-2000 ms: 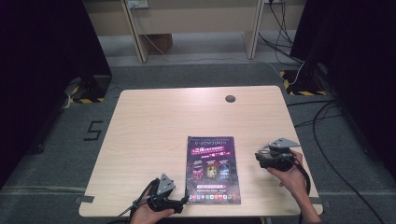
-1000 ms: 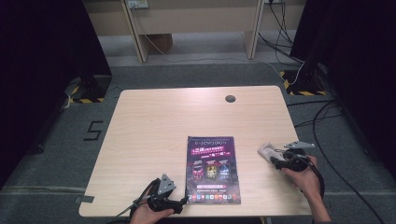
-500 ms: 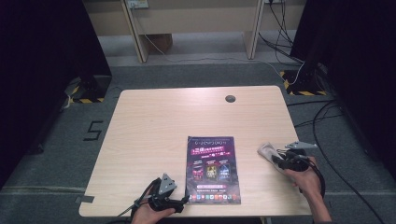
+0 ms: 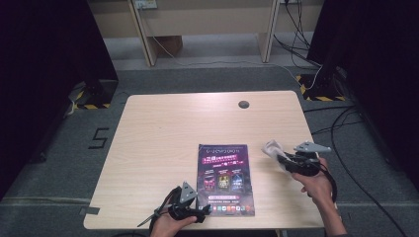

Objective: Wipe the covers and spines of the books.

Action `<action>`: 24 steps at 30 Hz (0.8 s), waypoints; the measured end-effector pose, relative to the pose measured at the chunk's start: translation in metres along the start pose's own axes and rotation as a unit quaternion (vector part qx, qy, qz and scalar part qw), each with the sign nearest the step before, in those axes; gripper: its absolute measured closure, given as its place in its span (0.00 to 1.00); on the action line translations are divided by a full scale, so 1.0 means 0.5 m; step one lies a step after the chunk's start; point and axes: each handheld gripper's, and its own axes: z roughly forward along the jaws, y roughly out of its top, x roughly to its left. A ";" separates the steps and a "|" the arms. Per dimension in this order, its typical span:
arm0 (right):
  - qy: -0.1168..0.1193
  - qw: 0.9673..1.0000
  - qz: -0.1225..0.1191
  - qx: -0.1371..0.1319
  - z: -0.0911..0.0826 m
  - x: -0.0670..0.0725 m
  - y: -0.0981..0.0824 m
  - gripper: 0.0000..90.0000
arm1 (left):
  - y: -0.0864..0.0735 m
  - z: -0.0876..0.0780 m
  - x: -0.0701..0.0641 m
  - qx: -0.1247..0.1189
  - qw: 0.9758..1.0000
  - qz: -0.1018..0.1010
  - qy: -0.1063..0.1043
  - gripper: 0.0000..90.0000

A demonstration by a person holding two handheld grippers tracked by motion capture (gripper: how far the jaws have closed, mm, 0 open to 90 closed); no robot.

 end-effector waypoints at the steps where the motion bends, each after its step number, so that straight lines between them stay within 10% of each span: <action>1: 0.005 1.000 -0.007 0.001 0.006 0.012 0.007 0.83 | 0.000 0.000 0.000 0.000 1.000 0.000 0.000 0.21; 12: 0.040 0.997 -0.068 0.015 0.112 0.126 0.075 0.82 | -0.003 -0.002 0.000 -0.002 1.000 0.000 -0.030 0.32; 24: 0.051 0.989 -0.125 0.059 0.202 0.204 0.069 0.81 | -0.008 -0.013 -0.041 0.012 0.999 0.028 -0.037 0.32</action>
